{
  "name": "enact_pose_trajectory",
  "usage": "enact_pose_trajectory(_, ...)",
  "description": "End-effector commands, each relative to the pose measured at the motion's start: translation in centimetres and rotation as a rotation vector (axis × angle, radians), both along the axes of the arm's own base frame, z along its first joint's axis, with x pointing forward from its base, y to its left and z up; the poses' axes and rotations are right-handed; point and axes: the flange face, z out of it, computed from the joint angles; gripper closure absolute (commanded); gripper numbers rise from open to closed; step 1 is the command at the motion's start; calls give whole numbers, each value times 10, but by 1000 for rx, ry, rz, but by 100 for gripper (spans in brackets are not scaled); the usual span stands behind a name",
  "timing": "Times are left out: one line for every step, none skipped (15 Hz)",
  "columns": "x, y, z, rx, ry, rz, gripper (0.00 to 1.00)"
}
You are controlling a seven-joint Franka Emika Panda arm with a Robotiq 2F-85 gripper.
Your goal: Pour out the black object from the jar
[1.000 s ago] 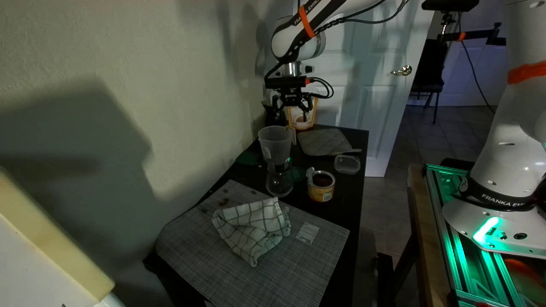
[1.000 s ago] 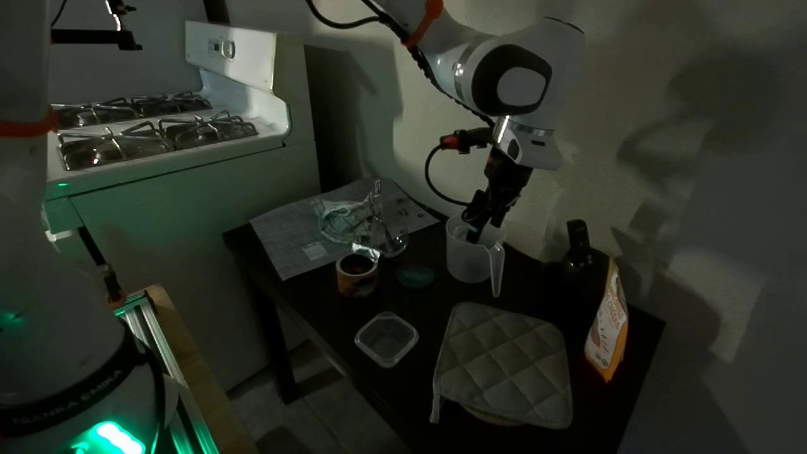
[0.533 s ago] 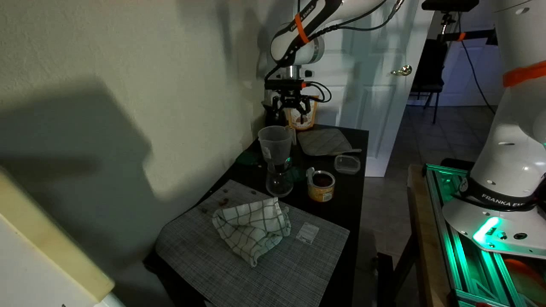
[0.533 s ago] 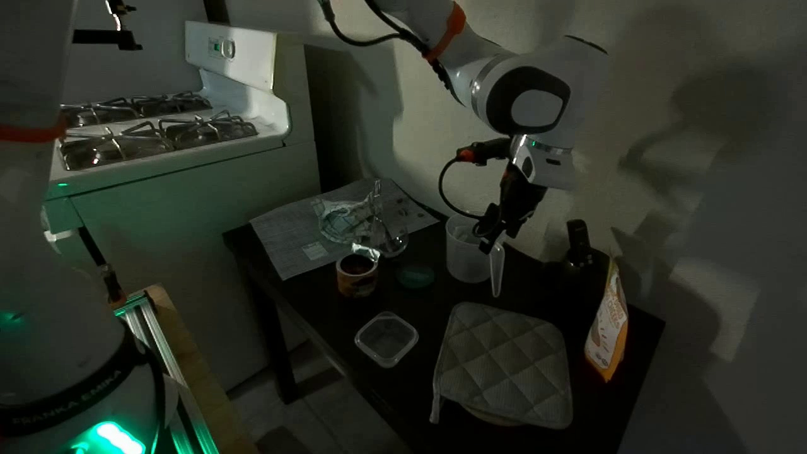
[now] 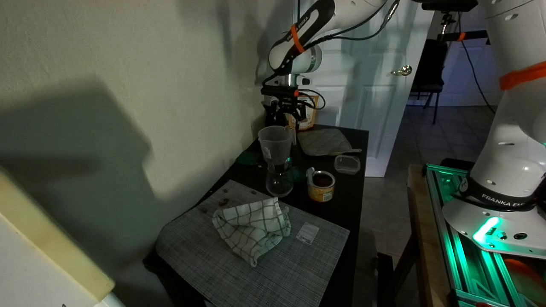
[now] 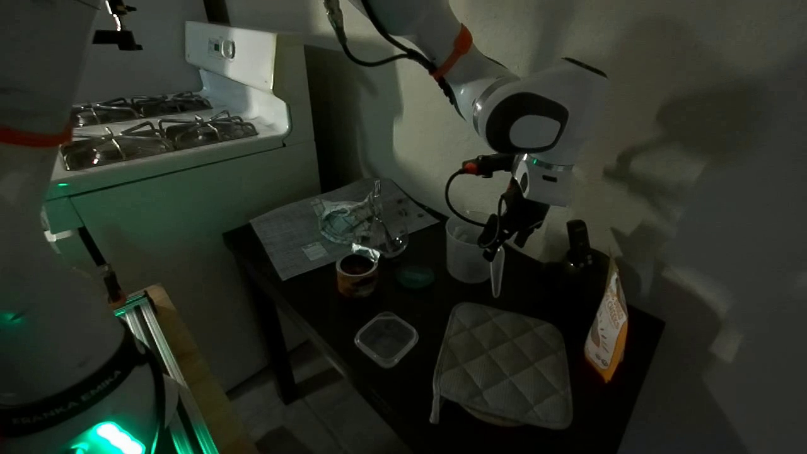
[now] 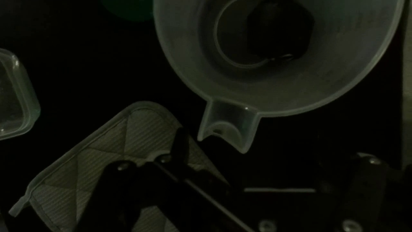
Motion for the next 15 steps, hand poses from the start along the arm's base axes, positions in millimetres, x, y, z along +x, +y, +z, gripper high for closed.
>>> enact_pose_trajectory(13,9,-11,-35,-17,-178,0)
enact_pose_trajectory(15,12,-11,-41,-17,-212,0)
enact_pose_trajectory(15,16,-10,-45,-14,-249,5)
enact_pose_trajectory(16,19,-9,-50,-13,-290,17)
enact_pose_trajectory(17,22,-8,-56,-13,-340,29)
enact_pose_trajectory(18,25,-6,-63,-15,-392,32)
enact_pose_trajectory(19,26,-5,-71,-12,-443,39)
enact_pose_trajectory(19,27,-4,-80,-10,-492,47)
enact_pose_trajectory(19,28,-2,-101,-11,-539,56)
enact_pose_trajectory(19,28,-1,-109,-6,-547,62)
enact_pose_trajectory(19,28,0,-124,-6,-543,71)
enact_pose_trajectory(19,29,1,-134,-15,-511,78)
enact_pose_trajectory(20,29,3,-135,-14,-472,87)
enact_pose_trajectory(20,29,3,-140,-11,-457,93)
enact_pose_trajectory(20,30,3,-140,-2,-434,100)
